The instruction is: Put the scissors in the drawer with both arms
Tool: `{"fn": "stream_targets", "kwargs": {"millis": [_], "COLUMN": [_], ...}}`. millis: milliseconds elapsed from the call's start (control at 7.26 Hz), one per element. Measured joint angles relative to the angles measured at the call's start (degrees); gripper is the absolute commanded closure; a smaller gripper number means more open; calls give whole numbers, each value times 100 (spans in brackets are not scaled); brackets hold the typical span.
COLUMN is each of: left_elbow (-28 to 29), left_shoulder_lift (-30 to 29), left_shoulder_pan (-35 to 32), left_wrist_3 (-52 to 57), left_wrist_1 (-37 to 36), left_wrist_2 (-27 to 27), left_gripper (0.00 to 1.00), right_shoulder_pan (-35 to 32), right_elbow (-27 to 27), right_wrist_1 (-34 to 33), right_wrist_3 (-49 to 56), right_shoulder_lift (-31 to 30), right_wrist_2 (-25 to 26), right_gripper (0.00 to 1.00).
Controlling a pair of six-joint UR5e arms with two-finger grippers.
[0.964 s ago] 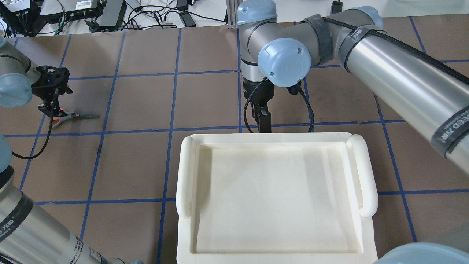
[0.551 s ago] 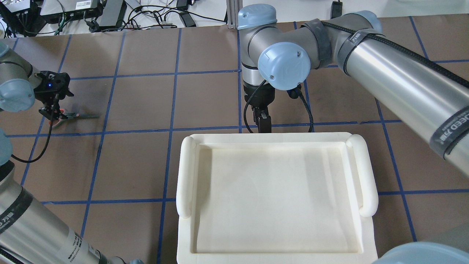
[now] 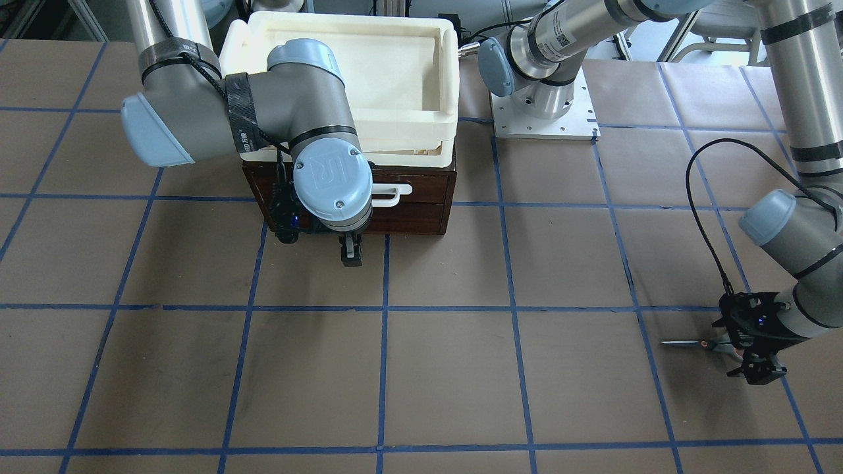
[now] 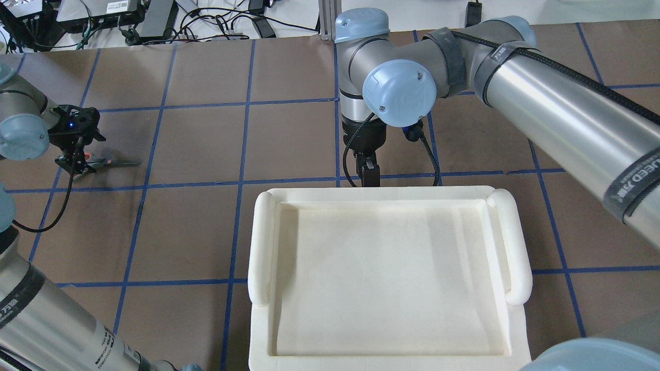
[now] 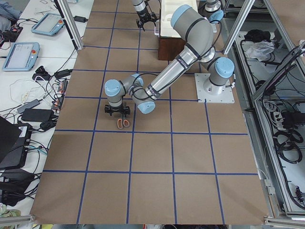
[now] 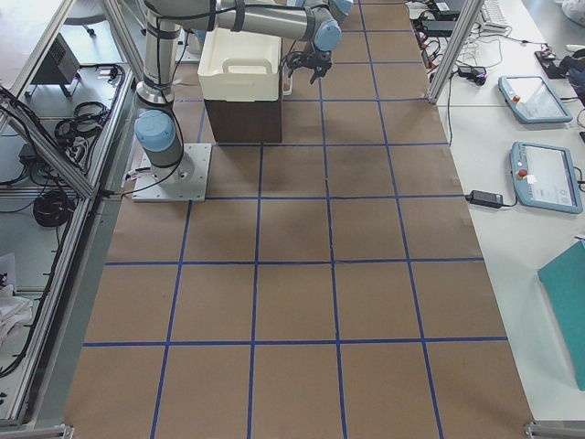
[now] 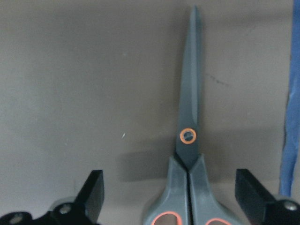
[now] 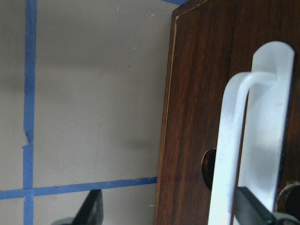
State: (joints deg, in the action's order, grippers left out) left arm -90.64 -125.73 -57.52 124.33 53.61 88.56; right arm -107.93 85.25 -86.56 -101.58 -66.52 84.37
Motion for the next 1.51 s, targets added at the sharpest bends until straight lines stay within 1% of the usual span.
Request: {"fn": "stream_targets", "kwargs": {"millis": [138,275,413,964,1102,1240,1515], "left_elbow": [-26,-36,-39,-42,-42,-42,-42], "left_shoulder_lift": [-6,-14,-1,-12,-23,-22,-10], "left_shoulder_pan": [2,3,3,3,3,4,3], "left_wrist_3": [19,59,86,111,115,117,112], "left_wrist_1": [22,10,0,-38,-46,-50,-52], "left_wrist_2": [7,-14,-49,-54,-53,-55,-69], "left_gripper": [3,19,30,33,50,62,73], "right_shoulder_pan": [0,0,0,0,0,0,0], "right_elbow": [3,6,7,19,51,109,181], "right_wrist_1": [2,5,9,13,10,4,-10], "right_wrist_3": [-25,-38,-49,-72,-72,-72,-71], "right_shoulder_lift": [22,71,131,215,230,233,236], "right_wrist_2": [-35,-52,-58,-65,-67,-69,-72], "right_gripper": [0,0,0,0,0,0,0]}}
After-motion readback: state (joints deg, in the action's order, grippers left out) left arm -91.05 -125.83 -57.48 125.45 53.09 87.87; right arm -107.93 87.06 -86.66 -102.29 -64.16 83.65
